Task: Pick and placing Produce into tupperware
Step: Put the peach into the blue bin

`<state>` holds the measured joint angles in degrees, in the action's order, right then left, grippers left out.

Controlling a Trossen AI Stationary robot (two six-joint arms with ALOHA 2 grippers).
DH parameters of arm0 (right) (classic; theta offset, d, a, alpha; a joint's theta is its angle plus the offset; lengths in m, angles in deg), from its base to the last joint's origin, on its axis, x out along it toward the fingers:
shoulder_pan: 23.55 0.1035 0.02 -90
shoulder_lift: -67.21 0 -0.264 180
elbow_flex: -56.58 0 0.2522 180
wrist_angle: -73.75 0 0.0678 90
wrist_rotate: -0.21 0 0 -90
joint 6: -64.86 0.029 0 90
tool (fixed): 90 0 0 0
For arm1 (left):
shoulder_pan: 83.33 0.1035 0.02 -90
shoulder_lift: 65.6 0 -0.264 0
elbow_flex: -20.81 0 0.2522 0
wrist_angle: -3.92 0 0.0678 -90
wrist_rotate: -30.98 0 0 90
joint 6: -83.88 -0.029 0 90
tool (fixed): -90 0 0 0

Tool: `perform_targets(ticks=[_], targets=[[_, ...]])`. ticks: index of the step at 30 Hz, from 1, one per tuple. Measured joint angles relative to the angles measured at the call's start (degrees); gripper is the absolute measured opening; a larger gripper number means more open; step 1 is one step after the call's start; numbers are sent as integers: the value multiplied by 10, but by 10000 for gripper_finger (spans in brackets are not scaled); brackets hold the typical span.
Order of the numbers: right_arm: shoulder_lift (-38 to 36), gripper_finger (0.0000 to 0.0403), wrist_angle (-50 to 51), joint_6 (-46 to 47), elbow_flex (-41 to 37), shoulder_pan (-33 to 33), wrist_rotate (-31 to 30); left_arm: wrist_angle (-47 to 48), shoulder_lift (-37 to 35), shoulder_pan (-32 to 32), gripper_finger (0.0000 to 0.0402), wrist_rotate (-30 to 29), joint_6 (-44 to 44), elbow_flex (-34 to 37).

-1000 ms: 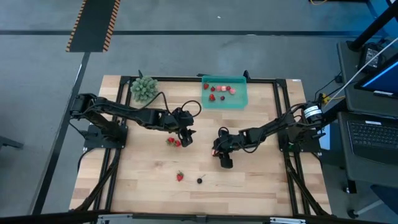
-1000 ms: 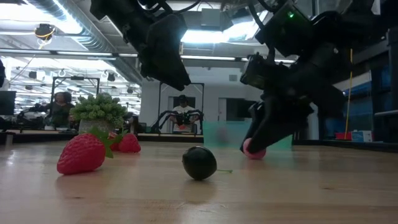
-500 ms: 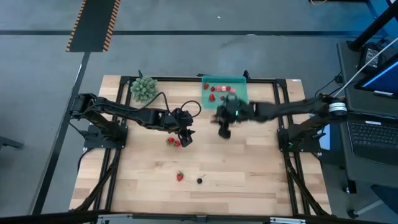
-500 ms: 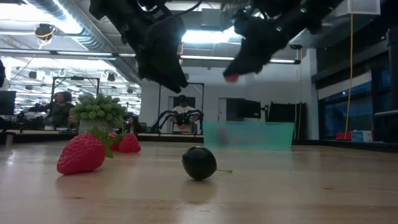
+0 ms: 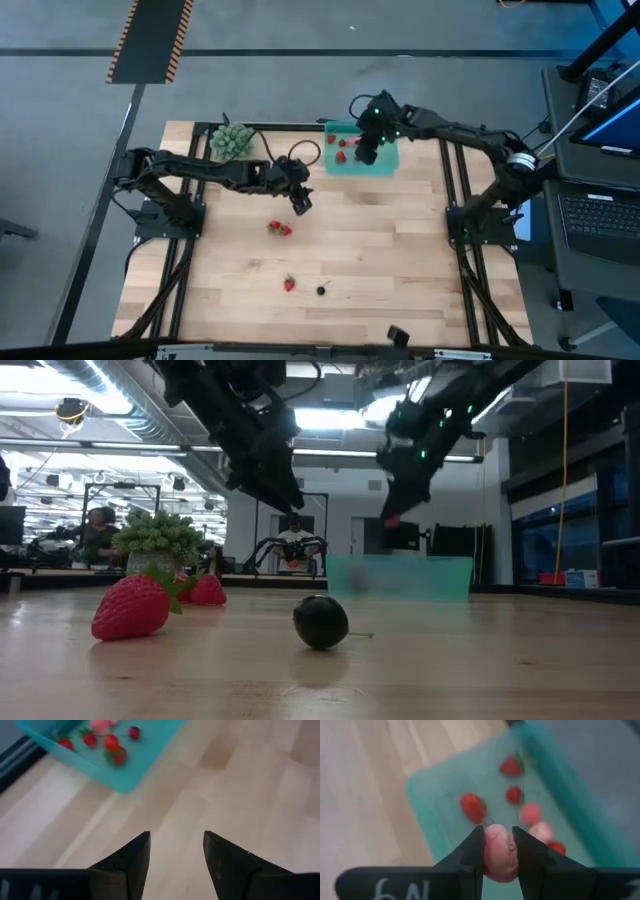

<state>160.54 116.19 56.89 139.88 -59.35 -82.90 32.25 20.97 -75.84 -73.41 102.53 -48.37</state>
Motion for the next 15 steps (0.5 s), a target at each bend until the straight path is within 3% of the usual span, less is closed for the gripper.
perform_targets(ticks=[15], targets=[[138, 96, 6, 27, 0, -54, 19, -14, 0, 64, 176, 6, -14, 0]])
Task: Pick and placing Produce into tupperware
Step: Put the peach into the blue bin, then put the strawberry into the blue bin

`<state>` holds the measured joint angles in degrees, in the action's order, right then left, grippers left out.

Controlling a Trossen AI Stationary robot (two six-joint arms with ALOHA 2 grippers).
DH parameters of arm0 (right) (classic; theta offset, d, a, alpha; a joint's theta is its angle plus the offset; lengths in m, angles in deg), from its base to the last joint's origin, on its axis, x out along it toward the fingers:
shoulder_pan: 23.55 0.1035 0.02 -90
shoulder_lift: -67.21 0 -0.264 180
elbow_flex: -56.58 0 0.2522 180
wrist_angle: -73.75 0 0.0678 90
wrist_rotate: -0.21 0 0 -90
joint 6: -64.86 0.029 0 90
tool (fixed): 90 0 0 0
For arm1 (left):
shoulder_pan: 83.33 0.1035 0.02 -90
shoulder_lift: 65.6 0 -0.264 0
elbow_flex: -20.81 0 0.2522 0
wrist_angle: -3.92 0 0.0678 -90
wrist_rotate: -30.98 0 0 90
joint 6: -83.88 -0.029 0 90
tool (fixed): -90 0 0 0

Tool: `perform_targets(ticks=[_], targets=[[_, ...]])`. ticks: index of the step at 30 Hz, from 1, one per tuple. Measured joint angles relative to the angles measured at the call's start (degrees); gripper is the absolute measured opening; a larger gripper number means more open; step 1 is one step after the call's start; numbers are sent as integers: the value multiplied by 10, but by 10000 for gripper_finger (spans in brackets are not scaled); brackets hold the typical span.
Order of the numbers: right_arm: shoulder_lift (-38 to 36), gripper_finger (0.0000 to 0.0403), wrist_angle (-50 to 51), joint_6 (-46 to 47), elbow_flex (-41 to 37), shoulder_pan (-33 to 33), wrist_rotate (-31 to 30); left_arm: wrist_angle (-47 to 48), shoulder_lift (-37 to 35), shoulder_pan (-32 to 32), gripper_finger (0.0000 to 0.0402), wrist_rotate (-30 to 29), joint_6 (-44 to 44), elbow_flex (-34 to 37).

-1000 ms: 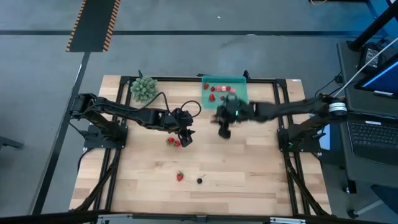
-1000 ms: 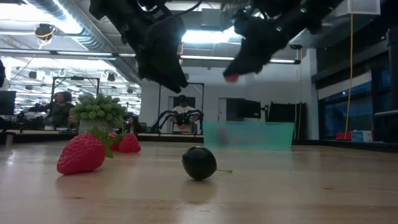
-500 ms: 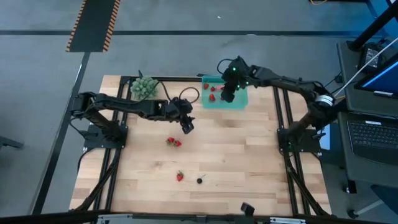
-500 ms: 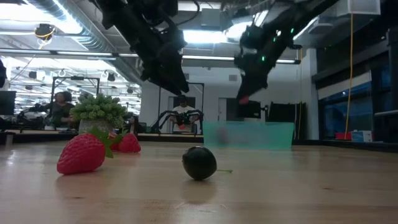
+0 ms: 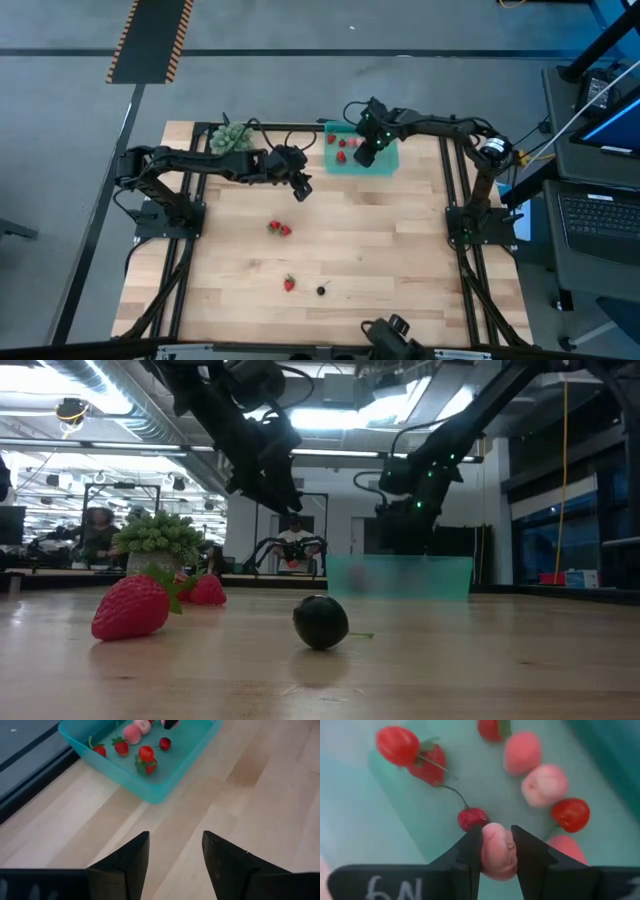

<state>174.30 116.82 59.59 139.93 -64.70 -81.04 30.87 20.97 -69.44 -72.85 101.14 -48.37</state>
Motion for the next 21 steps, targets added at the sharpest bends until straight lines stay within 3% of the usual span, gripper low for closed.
perform_targets(ticks=[8, 16, 21], targets=[[21, 111, -16, 17, 0, 0, 0, 0, 0, 5, 176, 0, -31, 0], [20, 187, -19, 20, 0, 0, -2, 0, 0, 5, 176, 0, -44, 0], [20, 224, 30, 23, 46, 0, -2, 1, 0, 5, 176, 0, -44, 0]])
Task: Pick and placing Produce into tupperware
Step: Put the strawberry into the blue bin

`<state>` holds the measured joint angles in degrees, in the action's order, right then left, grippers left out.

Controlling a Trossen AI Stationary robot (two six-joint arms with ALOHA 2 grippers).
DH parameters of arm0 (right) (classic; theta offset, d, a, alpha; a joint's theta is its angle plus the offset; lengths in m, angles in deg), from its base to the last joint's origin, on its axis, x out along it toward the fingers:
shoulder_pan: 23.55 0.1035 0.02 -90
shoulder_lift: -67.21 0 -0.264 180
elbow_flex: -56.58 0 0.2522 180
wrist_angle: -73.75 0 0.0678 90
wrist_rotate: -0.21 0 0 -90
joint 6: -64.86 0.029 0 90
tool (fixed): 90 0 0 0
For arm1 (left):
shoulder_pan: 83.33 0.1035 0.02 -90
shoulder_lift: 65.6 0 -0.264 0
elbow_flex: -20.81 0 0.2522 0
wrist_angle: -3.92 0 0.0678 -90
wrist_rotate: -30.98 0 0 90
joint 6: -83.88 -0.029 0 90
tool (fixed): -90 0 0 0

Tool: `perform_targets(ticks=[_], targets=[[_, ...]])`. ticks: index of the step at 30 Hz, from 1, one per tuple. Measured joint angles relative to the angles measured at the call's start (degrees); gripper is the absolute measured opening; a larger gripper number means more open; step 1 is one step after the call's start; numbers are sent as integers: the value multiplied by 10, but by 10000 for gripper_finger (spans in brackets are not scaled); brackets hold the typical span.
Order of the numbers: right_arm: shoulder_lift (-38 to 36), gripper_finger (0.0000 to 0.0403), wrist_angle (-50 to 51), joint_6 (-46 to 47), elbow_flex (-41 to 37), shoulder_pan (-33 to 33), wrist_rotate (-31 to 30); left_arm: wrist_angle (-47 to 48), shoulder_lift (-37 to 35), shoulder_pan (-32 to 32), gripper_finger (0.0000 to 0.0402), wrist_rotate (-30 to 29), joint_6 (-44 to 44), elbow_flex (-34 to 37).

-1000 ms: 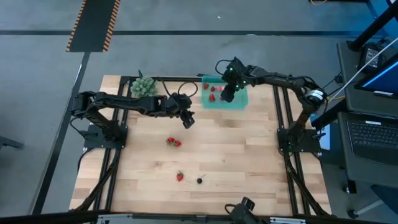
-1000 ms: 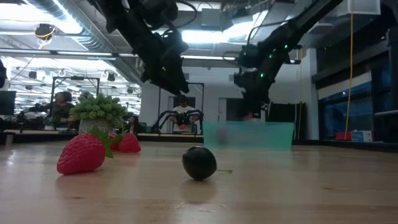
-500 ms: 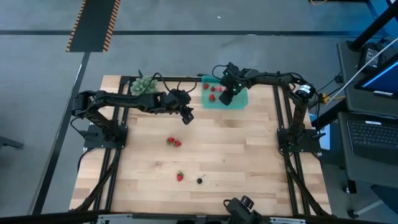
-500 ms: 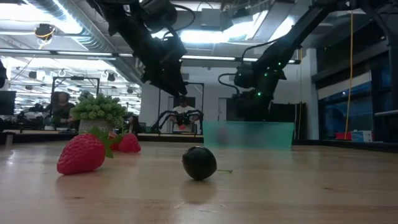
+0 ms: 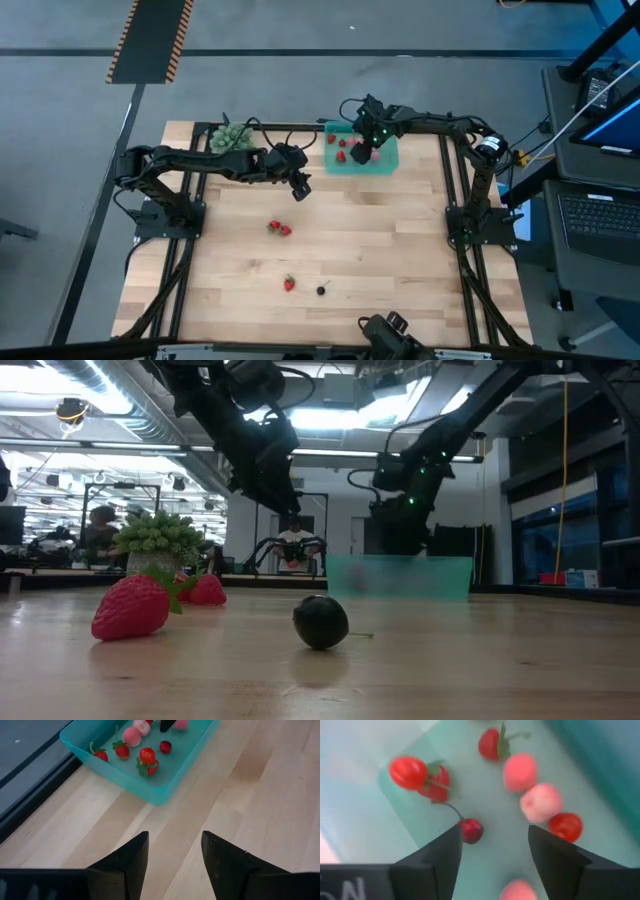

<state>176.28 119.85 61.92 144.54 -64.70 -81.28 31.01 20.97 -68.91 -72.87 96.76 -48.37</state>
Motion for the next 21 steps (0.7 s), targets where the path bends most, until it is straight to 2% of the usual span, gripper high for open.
perform_targets(ticks=[10, 15, 21], targets=[[-5, 235, 143, -6, 127, 11, 0, 14, 0, -1, 176, 0, 3, 0], [-46, 236, 175, -18, 122, 28, 0, 15, 0, -1, 176, 0, 3, 0], [-144, 236, 164, -19, 80, 57, 0, 15, 0, -1, 176, 0, 4, 0]])
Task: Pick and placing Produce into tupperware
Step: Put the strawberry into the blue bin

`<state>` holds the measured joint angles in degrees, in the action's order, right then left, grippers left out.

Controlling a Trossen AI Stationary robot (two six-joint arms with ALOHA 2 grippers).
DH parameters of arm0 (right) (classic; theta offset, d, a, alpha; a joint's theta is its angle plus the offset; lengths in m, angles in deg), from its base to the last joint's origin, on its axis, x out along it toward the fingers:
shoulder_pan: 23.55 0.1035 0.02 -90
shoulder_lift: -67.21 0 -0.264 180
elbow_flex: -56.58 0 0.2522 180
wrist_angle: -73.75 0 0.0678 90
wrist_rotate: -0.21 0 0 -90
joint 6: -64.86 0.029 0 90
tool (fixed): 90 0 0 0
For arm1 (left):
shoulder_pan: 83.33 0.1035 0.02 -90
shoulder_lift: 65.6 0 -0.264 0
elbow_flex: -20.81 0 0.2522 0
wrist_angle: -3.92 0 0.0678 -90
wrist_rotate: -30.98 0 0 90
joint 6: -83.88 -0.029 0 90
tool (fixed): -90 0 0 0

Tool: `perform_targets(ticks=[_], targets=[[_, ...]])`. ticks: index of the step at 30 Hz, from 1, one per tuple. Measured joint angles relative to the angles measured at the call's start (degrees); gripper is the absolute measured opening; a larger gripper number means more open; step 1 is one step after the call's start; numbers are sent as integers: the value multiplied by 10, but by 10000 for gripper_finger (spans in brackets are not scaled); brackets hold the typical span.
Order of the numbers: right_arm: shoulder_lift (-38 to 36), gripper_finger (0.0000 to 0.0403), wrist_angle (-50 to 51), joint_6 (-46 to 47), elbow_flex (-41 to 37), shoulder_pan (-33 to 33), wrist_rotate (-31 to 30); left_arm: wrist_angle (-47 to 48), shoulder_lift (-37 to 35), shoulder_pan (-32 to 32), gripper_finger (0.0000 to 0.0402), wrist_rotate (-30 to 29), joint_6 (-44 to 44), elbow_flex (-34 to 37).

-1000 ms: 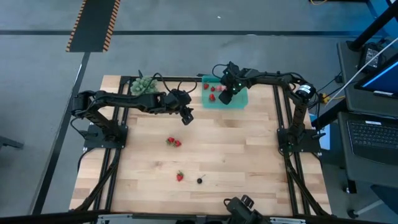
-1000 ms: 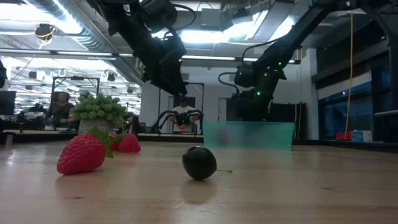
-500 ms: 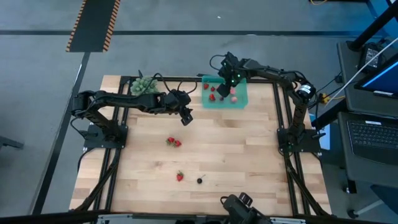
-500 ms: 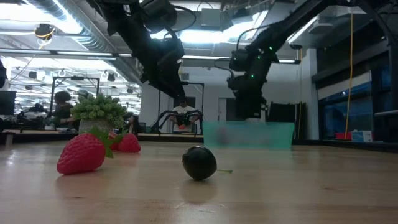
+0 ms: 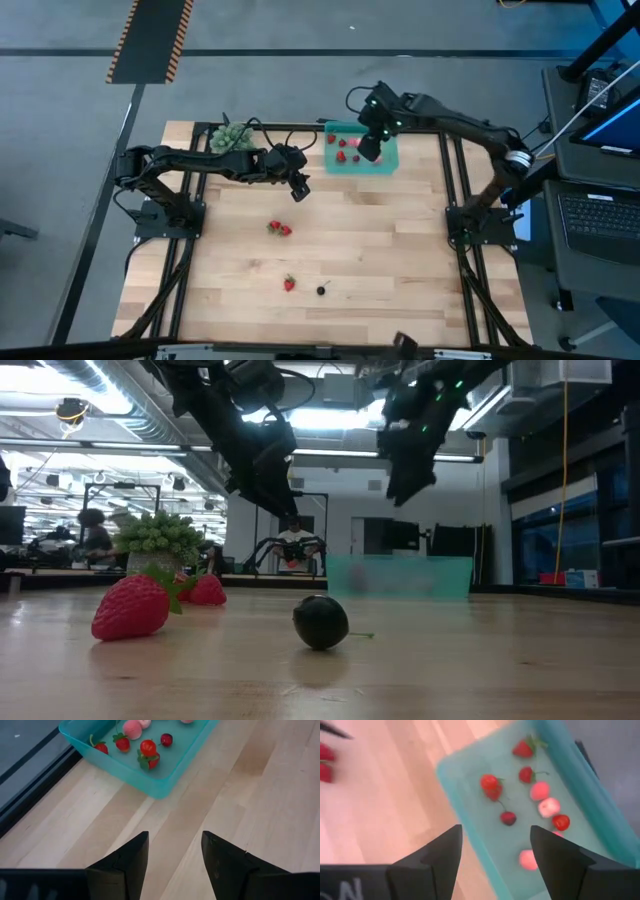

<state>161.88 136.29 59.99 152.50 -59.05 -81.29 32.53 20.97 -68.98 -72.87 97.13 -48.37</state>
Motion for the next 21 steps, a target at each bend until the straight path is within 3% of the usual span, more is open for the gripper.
perform_targets(ticks=[10, 17, 21], targets=[[-188, 236, -94, 27, -124, 67, -15, 4, 0, -23, 176, 0, 46, 0], [-286, 236, -144, 73, -206, 119, -16, 56, 0, -69, 176, 63, 61, 0], [-319, 236, -159, 92, -233, 152, -17, 103, -3, -106, 176, 66, 92, 0]])
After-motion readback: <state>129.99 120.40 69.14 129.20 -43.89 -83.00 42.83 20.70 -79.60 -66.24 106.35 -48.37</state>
